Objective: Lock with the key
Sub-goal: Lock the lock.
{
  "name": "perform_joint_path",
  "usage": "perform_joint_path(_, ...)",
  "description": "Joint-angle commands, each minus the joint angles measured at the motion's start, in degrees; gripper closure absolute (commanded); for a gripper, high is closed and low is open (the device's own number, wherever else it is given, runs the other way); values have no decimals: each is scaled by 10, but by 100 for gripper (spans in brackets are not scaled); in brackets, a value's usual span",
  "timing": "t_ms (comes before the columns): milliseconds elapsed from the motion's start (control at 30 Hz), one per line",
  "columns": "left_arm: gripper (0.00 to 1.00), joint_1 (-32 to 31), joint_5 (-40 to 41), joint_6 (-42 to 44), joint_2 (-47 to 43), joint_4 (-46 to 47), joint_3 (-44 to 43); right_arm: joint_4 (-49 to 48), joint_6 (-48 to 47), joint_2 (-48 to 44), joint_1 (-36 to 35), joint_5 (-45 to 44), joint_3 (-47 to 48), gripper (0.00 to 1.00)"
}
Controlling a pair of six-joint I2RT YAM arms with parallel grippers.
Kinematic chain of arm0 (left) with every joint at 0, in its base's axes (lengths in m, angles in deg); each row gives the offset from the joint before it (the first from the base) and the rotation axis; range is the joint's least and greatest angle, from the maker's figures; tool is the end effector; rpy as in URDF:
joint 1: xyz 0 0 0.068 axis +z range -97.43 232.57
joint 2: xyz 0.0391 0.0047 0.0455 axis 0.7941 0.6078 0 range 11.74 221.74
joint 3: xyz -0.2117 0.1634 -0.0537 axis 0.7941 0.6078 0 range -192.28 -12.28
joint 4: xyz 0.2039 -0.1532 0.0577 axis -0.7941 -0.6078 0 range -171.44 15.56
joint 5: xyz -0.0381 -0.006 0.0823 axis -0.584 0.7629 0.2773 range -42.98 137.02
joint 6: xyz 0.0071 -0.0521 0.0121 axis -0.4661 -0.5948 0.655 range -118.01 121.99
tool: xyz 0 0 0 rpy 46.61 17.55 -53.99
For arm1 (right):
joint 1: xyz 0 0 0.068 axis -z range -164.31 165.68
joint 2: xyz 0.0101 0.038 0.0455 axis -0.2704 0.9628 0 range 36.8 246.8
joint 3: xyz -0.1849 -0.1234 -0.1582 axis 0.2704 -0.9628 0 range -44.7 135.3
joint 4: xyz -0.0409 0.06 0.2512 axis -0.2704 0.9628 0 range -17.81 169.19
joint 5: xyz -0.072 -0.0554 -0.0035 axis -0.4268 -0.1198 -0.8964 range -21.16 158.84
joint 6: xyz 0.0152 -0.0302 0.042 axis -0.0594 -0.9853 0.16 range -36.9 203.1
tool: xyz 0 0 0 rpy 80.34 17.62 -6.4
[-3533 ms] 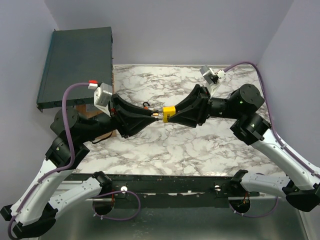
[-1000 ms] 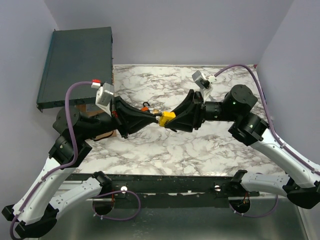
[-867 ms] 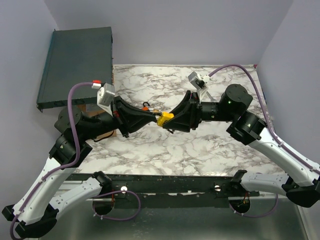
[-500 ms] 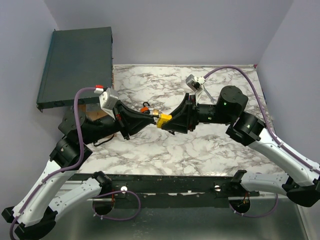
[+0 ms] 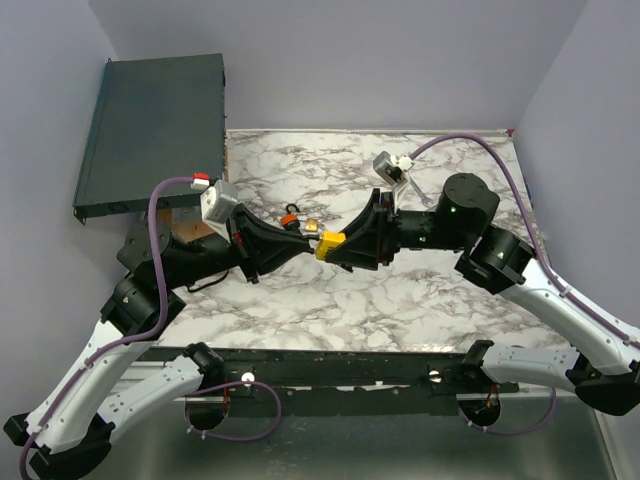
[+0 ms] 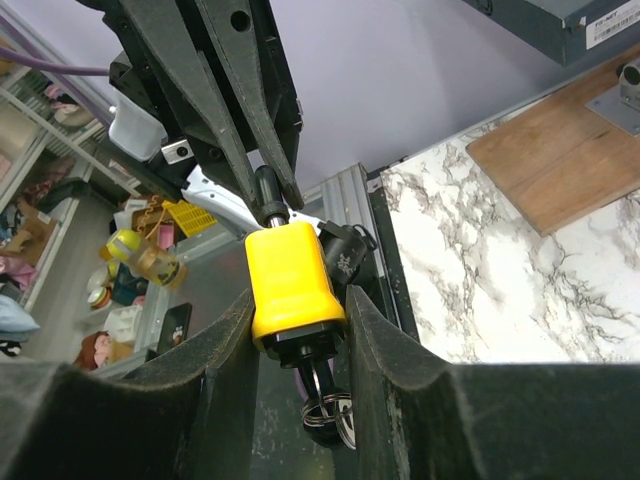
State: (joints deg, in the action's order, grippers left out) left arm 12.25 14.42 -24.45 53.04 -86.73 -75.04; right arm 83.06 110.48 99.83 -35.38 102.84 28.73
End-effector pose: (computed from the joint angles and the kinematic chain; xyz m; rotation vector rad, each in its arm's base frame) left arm 0.0871 -0.0990 0.4497 0.6919 1.4251 -1.3339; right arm 0.1315 0.1944 0.4512 -0.8662 1.5814 1.4906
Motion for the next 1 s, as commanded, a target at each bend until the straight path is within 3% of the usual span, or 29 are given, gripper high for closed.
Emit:
perform_joint_path(0,100,-29,-136,-1,24,-99,34,-122,20,1,-5,-42,39,99)
perform_joint_path(967,100,-87,-119,0,47,-106,64,-120,20,41,-5,-39,74,99)
